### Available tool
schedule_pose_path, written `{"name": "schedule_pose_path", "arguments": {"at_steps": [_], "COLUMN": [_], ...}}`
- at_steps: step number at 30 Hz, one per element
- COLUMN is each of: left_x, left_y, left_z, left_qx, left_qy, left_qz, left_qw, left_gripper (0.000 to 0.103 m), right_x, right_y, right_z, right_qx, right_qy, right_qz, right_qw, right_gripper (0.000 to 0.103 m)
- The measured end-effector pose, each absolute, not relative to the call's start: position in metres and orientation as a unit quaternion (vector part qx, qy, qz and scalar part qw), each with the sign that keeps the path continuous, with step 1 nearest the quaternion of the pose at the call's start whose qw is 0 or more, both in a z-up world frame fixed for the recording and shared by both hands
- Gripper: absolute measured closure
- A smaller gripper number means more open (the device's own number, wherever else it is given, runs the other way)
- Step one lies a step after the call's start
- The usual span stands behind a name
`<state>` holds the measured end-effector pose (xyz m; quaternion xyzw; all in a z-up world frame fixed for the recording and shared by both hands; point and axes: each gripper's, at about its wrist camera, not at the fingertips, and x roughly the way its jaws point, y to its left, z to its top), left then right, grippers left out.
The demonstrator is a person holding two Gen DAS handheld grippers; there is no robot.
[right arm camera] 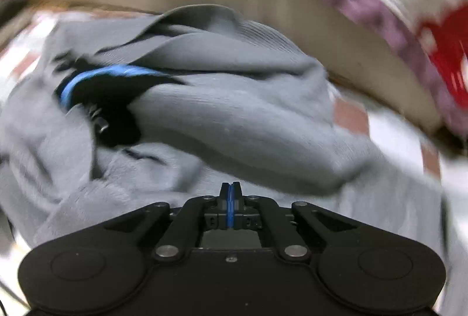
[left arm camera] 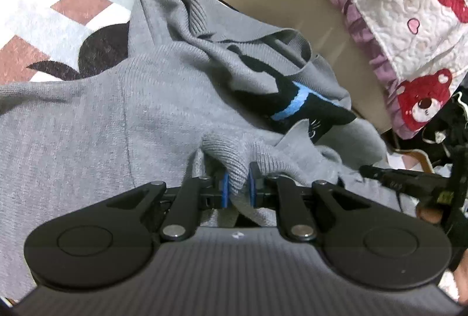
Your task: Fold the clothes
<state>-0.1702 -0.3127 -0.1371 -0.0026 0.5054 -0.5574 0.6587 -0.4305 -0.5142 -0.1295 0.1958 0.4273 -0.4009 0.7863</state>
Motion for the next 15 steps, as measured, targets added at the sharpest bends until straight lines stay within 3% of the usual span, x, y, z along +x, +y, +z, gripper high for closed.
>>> {"name": "schedule_pose_path", "arguments": {"at_steps": [3, 5, 10, 15], "left_x": [-0.168, -0.166, -0.166, -0.169], "left_y": [-0.312, -0.312, -0.314, -0.314], "left_z": [-0.137, -0.137, -0.139, -0.140], "left_qx": [-0.009, -0.015, -0.012, -0.005], "left_qy": [0.500, 0.498, 0.501, 0.500], "left_qz": [-0.561, -0.562, -0.558, -0.556], "left_qw": [0.659, 0.660, 0.661, 0.664], "left_gripper": [0.090, 0.090, 0.089, 0.089], "right_x": [-0.430, -0.416, -0.395, -0.383], "right_y": [-0.505, -0.486, -0.404, -0.385], "right_z": [-0.112, -0.105, -0.116, -0.145], "right_qx": [0.217, 0.163, -0.116, -0.171], "right_qy": [0.405, 0.449, 0.586, 0.625], "right_qz": [-0.322, -0.239, -0.102, -0.050], "right_qw": [0.828, 0.845, 0.795, 0.760], "right_gripper": [0.087, 0.056, 0.036, 0.032]}}
